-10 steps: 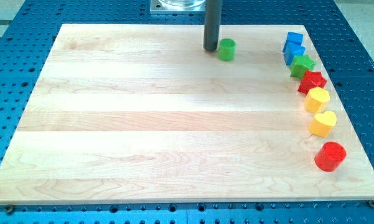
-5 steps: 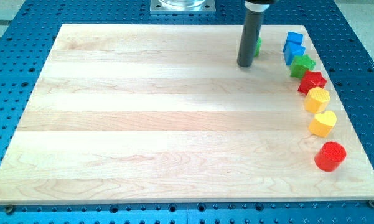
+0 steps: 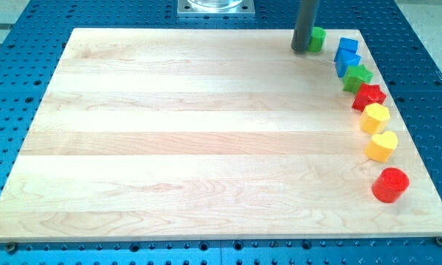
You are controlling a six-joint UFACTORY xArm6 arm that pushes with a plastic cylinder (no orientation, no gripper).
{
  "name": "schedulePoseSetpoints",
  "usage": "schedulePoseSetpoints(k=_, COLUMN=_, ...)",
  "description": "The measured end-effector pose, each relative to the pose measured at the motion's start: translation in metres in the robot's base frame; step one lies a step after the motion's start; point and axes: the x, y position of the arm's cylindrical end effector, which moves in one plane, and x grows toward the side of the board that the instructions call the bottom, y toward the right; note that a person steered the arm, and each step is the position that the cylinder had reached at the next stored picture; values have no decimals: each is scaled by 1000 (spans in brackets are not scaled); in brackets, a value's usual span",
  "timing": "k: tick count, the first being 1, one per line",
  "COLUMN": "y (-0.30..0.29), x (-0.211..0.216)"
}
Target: Move the green circle to the top right side of the board
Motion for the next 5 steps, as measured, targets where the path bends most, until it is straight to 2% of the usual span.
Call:
schedulePoseSetpoints(k=1, y=-5, x=-20)
schedulePoseSetpoints(k=3, y=26, x=-6)
schedulePoseSetpoints(k=5, y=31, x=-7)
